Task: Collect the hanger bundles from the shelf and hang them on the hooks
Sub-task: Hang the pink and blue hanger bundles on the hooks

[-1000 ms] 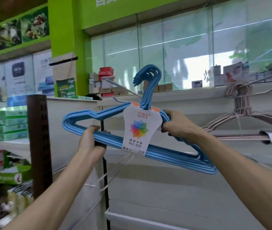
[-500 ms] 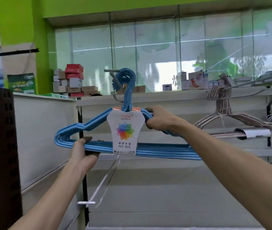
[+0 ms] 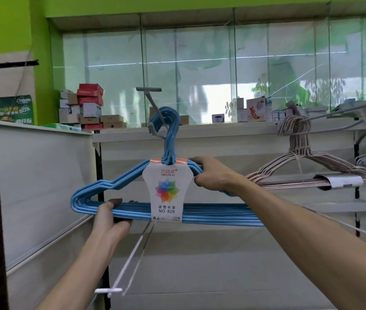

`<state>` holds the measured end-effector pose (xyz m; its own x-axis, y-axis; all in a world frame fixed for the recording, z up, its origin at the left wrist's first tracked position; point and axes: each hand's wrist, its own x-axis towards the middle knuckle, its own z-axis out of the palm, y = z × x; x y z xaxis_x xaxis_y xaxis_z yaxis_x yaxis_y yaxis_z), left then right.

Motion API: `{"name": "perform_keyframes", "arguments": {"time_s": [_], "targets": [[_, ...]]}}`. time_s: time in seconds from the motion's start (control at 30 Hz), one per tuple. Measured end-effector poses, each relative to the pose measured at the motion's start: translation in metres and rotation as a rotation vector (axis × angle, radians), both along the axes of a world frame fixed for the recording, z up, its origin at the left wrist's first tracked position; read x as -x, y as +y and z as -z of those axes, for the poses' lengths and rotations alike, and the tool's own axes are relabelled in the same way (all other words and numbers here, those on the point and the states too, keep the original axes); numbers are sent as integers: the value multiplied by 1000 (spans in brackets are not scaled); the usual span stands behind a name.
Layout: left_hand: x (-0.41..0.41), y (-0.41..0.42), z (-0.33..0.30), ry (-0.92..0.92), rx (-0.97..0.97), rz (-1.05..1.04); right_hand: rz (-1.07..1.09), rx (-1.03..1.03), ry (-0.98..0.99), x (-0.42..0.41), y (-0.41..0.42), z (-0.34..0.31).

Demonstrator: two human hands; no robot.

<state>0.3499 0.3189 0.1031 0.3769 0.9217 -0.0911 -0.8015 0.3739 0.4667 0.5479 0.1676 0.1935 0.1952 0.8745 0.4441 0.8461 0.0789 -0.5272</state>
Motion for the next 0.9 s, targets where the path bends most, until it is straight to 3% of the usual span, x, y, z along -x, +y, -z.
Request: {"name": "perform_keyframes", "arguments": {"time_s": [0.67,0.9], "targets": [[-22,16,4,28,71,33,-33,60,-1,-28,37,1],[-2,3,8,49,-38,50,-12,64,-19,-22,33,3]]}}
